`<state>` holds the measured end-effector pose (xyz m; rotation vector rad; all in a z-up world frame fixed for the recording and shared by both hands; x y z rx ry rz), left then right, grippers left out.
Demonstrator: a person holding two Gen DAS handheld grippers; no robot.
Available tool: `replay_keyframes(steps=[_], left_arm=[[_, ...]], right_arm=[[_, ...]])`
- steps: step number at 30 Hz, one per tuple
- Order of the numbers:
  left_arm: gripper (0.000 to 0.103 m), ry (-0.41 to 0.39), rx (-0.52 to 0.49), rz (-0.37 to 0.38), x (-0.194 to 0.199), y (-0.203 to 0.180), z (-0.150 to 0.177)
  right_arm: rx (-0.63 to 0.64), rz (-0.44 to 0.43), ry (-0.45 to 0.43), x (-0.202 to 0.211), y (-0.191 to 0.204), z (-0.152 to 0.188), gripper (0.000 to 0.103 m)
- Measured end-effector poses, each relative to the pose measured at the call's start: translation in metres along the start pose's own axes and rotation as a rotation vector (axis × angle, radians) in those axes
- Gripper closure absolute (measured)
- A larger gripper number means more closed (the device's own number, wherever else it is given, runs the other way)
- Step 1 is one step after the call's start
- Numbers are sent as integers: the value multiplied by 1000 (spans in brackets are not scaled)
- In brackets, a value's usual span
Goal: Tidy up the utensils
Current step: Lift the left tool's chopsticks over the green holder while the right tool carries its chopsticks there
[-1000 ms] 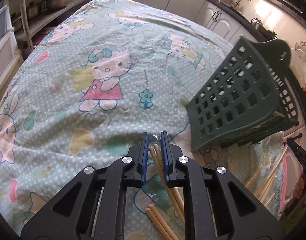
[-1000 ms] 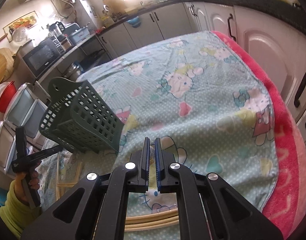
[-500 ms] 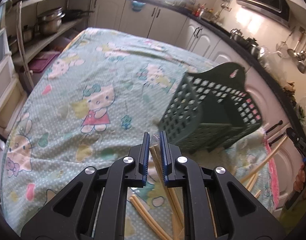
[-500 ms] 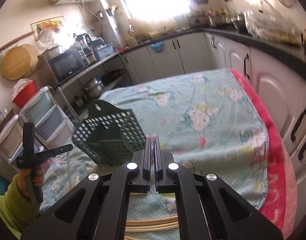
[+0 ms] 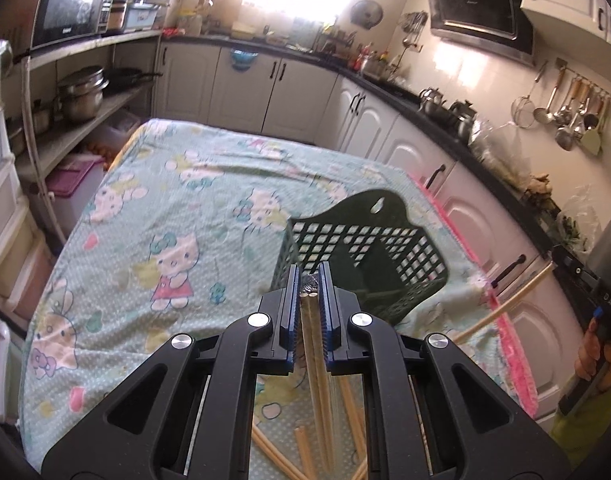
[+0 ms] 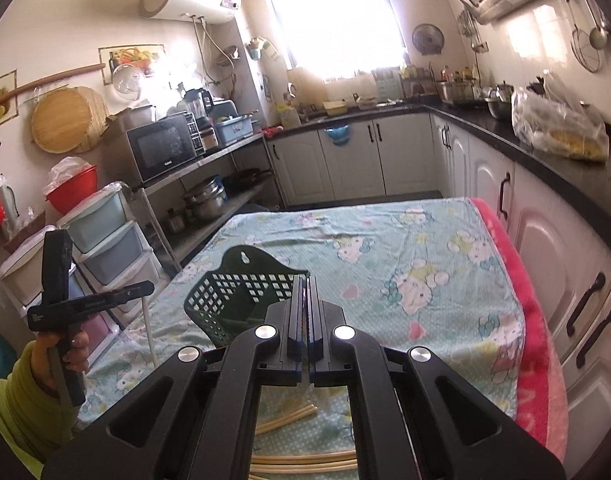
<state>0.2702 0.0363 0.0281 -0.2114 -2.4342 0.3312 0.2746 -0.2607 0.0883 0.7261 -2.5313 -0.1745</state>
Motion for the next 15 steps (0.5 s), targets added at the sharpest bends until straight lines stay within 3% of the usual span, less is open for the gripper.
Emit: replay_keyframes(steps=[15], left_arm=[[98,-117,-62,48,35,-37,-48]], right_arm=[[71,-49,-66,12,39,-33,101]])
Point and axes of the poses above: each gripper's, at about its wrist camera, not at the fingertips, and x roughly against the way its jaws point, y to its left, z to its underside, the point moved 9 cm from there along -x, roughly the way its jaws point
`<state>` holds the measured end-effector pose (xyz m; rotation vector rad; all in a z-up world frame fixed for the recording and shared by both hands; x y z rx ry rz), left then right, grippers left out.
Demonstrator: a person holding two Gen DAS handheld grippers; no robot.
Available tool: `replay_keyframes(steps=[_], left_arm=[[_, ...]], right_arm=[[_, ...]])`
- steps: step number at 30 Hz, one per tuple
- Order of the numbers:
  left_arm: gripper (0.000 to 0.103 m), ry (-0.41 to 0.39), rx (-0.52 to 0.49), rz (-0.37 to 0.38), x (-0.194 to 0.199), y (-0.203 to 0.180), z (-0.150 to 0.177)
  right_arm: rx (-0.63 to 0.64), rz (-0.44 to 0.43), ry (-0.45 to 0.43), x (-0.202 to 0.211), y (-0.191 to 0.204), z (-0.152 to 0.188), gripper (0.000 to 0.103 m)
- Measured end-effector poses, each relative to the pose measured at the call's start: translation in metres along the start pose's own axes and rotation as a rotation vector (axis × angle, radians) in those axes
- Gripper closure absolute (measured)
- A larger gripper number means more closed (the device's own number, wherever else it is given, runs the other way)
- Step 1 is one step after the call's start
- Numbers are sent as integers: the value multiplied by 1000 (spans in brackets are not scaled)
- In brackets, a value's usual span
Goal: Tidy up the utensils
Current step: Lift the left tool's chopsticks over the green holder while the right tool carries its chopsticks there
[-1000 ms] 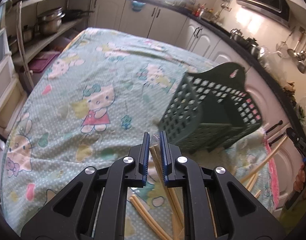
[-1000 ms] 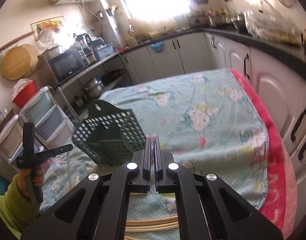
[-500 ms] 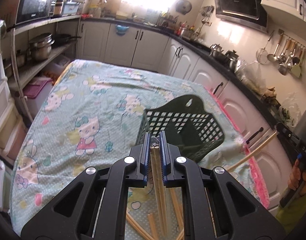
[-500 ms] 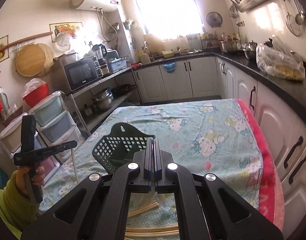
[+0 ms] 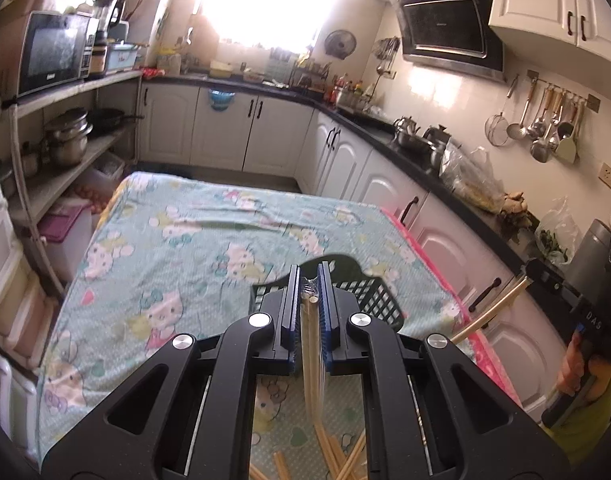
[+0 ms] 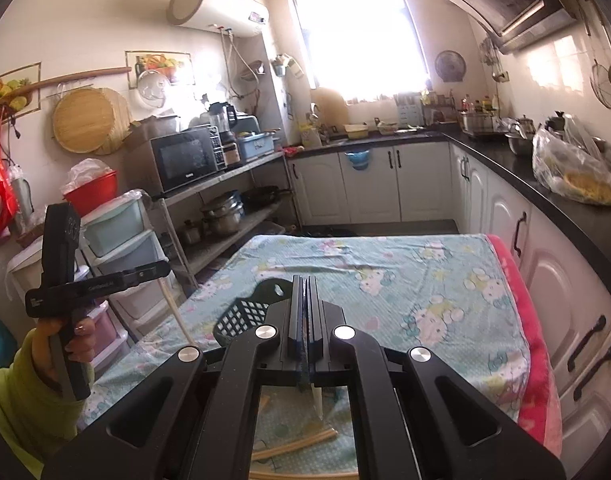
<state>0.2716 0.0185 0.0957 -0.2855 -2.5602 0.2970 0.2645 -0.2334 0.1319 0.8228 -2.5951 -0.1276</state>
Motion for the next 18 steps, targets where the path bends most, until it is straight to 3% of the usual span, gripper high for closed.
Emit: replay_keyframes(steps=[18], left_arm=[[98,-153,-49,-1,26,-24,-79]], right_arm=[[50,-48,-94,-4,33,-65,101]])
Point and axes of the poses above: each gripper's, at about its wrist camera, not at the fingertips, and x roughly against the way its jaws point, y to its left, z to its underside, the point moved 9 cm from there along -x, roughly the way its jaws point
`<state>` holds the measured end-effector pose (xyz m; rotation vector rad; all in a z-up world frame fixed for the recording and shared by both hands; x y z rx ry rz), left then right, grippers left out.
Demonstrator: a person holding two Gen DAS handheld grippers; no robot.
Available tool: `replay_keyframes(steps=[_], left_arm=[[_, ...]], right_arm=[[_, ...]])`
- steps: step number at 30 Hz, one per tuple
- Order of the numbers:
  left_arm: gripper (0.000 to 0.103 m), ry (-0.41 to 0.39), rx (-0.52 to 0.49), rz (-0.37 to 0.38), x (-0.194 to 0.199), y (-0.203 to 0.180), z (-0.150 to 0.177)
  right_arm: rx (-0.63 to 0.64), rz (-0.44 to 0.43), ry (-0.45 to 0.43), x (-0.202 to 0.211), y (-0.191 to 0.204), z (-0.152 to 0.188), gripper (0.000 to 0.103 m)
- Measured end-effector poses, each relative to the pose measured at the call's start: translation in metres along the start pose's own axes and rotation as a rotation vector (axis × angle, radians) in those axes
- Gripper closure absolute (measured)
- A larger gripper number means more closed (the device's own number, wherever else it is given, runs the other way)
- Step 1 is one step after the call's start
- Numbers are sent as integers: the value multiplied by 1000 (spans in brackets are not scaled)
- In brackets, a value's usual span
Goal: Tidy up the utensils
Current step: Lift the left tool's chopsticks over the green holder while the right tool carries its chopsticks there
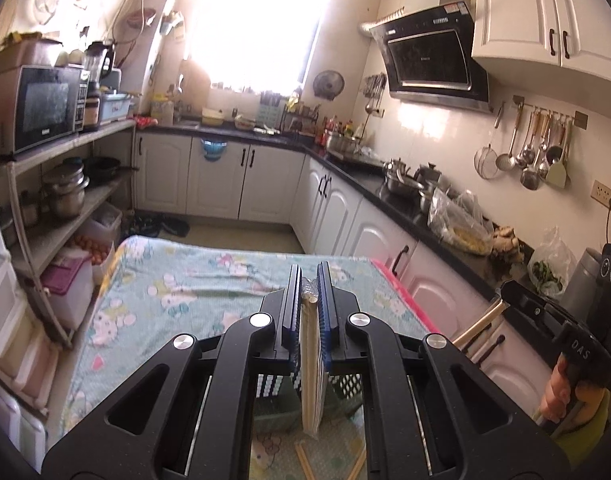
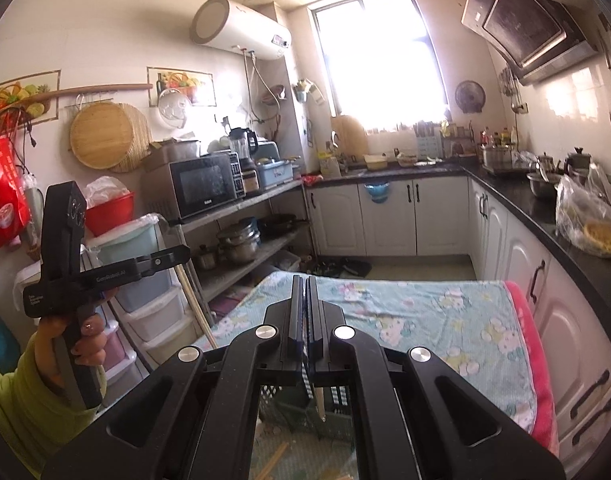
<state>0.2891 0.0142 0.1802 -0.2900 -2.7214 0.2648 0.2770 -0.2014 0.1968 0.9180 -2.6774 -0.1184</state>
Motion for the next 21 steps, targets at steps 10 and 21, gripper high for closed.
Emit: replay_keyframes(steps=[10,21], left_arm=[[98,-46,-5,-42,-8,4,-26],[99,-13,13,-59,-43,20,-16]], right_arm=[[-11,-13,-20,-17,2,-23,101],[-40,-15,23,-42,-6,-14,101]])
Point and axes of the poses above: each gripper's, at about its wrist camera, not at the fingertips, and x roughly against the way its jaws point, y to its left, z to its underside, the point moved 9 cm from there along -x, roughly the way its jaws point
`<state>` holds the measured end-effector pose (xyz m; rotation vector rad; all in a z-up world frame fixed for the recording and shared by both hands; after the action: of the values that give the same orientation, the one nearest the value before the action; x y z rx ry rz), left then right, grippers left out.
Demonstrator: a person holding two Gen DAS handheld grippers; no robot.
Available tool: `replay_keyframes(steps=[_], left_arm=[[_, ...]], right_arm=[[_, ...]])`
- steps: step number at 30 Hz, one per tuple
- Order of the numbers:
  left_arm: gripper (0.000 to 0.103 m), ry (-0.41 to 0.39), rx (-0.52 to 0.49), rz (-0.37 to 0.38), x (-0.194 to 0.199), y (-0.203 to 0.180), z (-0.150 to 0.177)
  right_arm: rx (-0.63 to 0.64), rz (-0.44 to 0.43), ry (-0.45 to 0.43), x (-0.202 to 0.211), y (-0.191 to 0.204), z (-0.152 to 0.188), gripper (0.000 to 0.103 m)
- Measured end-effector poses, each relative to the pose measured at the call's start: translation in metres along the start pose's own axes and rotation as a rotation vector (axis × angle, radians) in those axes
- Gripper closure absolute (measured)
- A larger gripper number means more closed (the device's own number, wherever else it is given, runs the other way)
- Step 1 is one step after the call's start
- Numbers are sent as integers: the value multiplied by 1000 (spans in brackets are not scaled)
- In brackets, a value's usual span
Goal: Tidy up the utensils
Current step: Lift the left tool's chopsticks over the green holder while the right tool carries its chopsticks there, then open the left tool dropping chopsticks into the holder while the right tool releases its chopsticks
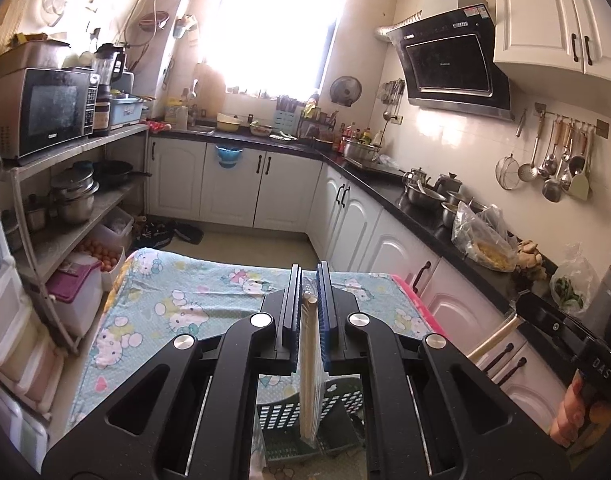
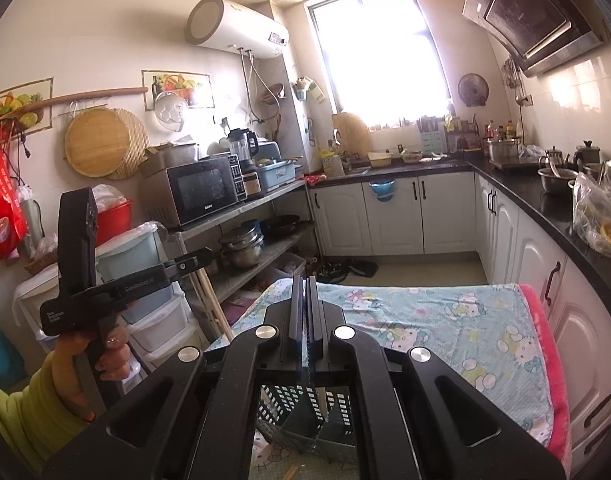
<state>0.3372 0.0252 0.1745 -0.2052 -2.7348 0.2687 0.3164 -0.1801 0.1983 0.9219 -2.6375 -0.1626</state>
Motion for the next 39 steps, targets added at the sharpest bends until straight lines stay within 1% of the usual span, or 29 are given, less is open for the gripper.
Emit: replay_keyframes(steps=[7,14,21,27,33,39], left_arm=[[99,-18,-16,-15,-9,0,4],[98,-1,-39,-12,-25,1,20],[98,54,-55,16,-39,9,48],[98,82,-35,41,-44,20,67],[98,109,-16,61,-47,28,82],[98,114,-7,64,-46,36,89]], right_arm=[[-13,25,31,-13,-7,10,101],[-57,49,56,-24,-17,24,101],[-74,82,100,-38,-18,43,101],[-103,100,123,-46,-22,61,101],[-143,118,151,-55,-28,80,101],[-167,135,152,-56,-30,90,100]])
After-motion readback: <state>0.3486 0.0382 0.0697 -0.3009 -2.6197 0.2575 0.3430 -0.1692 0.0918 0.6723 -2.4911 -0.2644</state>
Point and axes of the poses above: each gripper's, at about its wrist camera, not at the fingertips, and x roughly against the way its jaws point, y to its left, z to its underside, the point moved 9 cm from there along -x, roughly the way its jaws point
